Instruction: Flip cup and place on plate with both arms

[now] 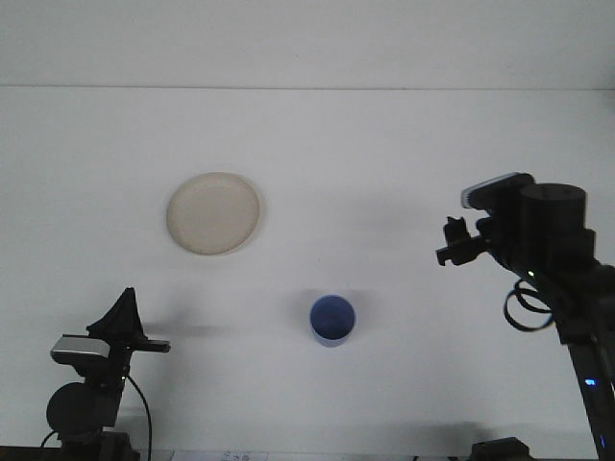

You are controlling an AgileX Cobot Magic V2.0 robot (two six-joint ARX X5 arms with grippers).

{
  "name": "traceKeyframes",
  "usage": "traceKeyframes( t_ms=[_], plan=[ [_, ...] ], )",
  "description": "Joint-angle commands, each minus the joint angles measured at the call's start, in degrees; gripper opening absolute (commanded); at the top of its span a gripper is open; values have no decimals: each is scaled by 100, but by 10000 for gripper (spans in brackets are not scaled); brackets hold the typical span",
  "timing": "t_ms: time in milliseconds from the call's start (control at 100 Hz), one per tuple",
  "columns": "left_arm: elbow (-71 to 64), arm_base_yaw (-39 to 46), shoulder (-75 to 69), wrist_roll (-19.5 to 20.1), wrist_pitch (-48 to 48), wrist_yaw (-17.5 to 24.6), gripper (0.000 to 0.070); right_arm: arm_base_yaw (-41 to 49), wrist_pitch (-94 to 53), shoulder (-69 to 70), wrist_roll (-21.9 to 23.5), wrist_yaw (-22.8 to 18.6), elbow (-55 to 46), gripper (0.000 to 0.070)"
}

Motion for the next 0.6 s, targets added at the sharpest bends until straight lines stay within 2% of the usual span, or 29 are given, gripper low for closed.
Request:
traceKeyframes(
  t_ms=[0,220,490,550,590],
  plan=[
    [-109,-4,-4,4,76,13,12,-173,330,-319,229,15,-380,421],
    [-109,-4,-4,2,76,13,12,-479,1681,-2017,802,184,-2356,421],
    [-107,-4,-4,-11,76,13,12,-474,2258,-3792,1038,184,-3899,419],
    [-92,-4,-4,-17,76,13,12,-474,2286,-4068,1043,221,-4057,392],
    [-68,-4,-4,-20,70,13,12,-474,2286,-4199,1043,310,-4122,329]
  ],
)
